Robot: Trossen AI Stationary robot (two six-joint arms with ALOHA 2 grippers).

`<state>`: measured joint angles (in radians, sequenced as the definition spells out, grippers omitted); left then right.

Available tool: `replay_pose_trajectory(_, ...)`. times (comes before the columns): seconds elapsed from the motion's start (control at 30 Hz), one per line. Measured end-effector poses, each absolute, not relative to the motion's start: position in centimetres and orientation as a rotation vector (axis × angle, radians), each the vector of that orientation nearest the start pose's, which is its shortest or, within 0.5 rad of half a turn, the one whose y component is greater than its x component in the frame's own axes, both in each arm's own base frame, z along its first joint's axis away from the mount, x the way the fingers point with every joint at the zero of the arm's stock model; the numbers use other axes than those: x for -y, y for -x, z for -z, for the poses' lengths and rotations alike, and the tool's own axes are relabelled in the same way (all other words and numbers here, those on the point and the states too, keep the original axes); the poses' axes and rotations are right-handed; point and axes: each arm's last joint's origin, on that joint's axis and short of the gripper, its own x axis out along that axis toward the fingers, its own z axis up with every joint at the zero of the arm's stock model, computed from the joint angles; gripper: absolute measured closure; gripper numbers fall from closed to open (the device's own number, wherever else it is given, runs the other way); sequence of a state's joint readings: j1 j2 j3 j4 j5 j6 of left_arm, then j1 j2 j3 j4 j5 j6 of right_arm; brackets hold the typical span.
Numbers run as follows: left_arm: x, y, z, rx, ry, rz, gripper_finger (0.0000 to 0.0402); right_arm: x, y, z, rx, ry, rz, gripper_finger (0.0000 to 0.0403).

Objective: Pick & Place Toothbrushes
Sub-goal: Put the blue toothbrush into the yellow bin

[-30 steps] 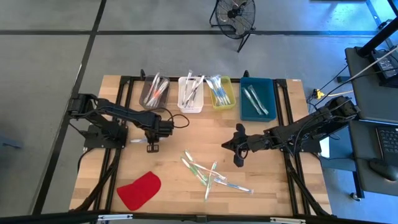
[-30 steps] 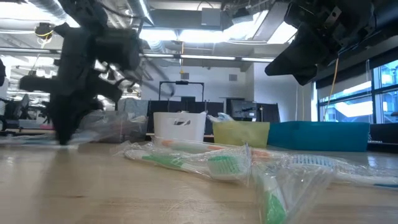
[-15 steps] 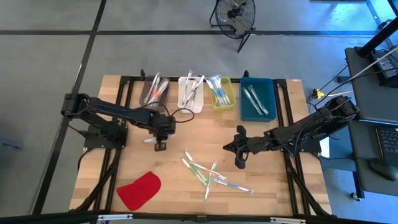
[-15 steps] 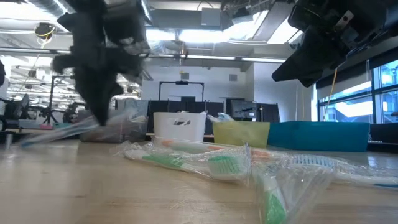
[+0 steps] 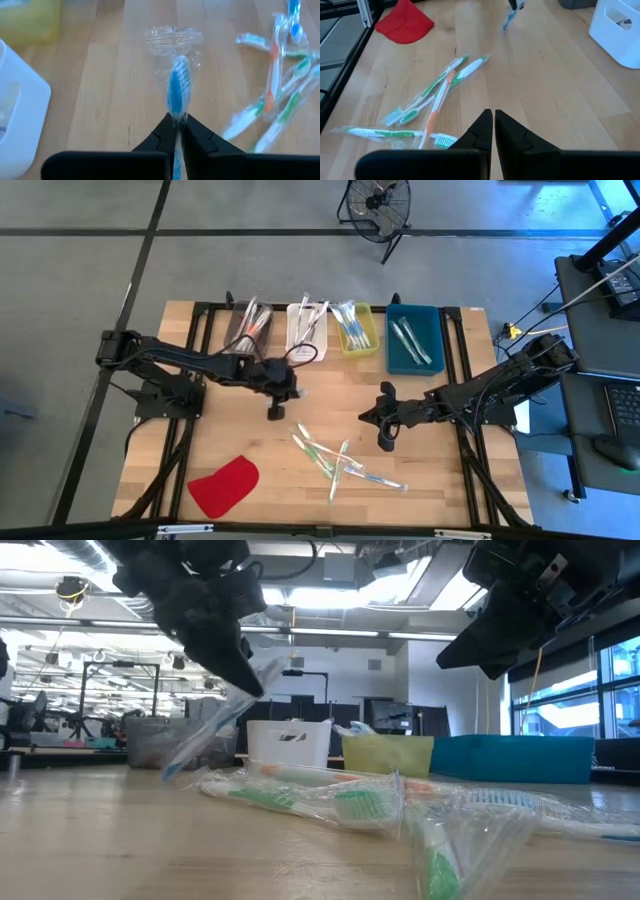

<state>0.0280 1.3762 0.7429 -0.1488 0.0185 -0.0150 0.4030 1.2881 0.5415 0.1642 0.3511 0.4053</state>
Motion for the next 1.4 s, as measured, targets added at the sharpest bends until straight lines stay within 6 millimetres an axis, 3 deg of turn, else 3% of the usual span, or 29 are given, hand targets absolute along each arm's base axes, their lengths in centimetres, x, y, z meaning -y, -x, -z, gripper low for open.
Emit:
replay_pose_trajectory(0.7, -1.4, -29.1, -22.8, -0.396, 0.062, -0.105, 0.0390, -8.1, -23.5, -18.6, -0.496, -0.188, 0.077, 0.0375)
replay_pose_trajectory(1.17, -1.4, -30.2, -24.3, -0.159, 0.077, -0.224, 0.0390, -5.9, -25.3, -20.5, -0.251, -0.168, 0.171, 0.0233)
replay_pose_trajectory(1.4, -1.4, -31.4, -23.6, -0.086, 0.076, -0.220, 0.0390, -5.4, -26.2, -20.3, -0.202, -0.099, 0.205, 0.0195)
